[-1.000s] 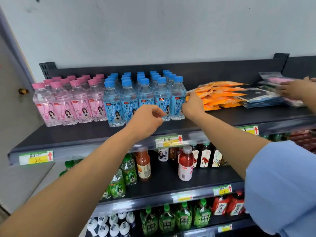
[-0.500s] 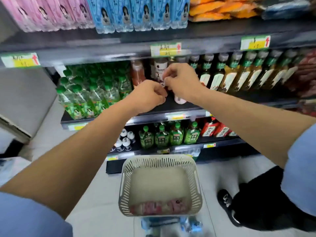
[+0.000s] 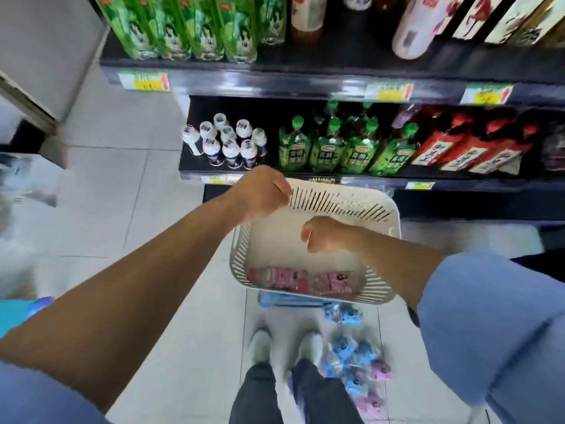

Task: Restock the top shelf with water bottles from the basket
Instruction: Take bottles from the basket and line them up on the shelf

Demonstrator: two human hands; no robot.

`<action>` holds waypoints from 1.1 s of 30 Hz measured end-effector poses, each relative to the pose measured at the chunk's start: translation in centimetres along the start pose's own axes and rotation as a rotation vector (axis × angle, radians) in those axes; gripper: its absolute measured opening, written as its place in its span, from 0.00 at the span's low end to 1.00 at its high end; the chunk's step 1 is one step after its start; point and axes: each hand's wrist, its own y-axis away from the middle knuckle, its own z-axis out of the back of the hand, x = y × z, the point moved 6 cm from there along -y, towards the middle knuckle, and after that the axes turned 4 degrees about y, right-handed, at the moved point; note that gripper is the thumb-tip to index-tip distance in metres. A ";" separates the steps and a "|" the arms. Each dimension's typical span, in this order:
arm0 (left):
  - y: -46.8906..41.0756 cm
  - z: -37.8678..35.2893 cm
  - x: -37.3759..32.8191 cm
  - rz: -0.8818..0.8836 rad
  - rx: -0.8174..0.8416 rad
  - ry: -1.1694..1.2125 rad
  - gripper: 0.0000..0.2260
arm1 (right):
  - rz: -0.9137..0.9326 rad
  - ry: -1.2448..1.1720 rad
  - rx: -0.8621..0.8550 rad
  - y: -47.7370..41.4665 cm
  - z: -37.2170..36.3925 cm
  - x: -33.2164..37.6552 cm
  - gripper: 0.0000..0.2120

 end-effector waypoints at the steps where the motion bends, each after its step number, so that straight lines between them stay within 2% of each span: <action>1: -0.4 -0.5 1.2 0.006 0.001 0.010 0.09 | -0.005 0.052 0.063 -1.0 -2.0 -0.3 0.16; 6: -2.6 -3.1 6.4 0.037 0.039 -0.005 0.10 | -0.038 0.274 0.242 -6.3 -10.7 -1.9 0.17; 8: -3.4 -4.4 8.0 0.058 0.064 -0.023 0.10 | -0.049 0.309 0.268 -7.5 -12.6 -2.1 0.13; 9: -3.7 -4.9 8.5 0.063 0.074 -0.031 0.10 | -0.056 0.321 0.269 -7.9 -13.2 -2.2 0.12; 12: -4.2 -6.7 9.6 0.058 0.123 -0.042 0.10 | -0.097 0.274 0.227 -9.0 -14.4 -2.9 0.18; 17: -4.7 -8.0 10.0 0.054 0.161 -0.040 0.10 | -0.110 0.136 0.126 -9.4 -13.6 -4.1 0.14; 20: -4.7 -8.1 9.2 0.050 0.159 -0.026 0.10 | -0.069 0.060 0.009 -8.1 -10.1 -5.5 0.11; 22: -4.5 -8.0 8.1 0.043 0.155 -0.009 0.10 | -0.135 -0.136 -0.048 -6.8 -7.5 -6.1 0.05; 24: -4.1 -7.7 6.7 0.012 0.155 -0.023 0.10 | -0.140 -0.265 -0.187 -5.5 -4.5 -6.1 0.08; 28: -2.7 -5.4 2.6 -0.043 0.109 -0.040 0.11 | -0.040 -0.454 -0.459 -0.6 2.3 -4.5 0.08; 33: 0.0 0.9 -4.1 -0.126 -0.096 -0.023 0.11 | 0.093 -0.448 -0.745 9.1 13.7 -1.6 0.03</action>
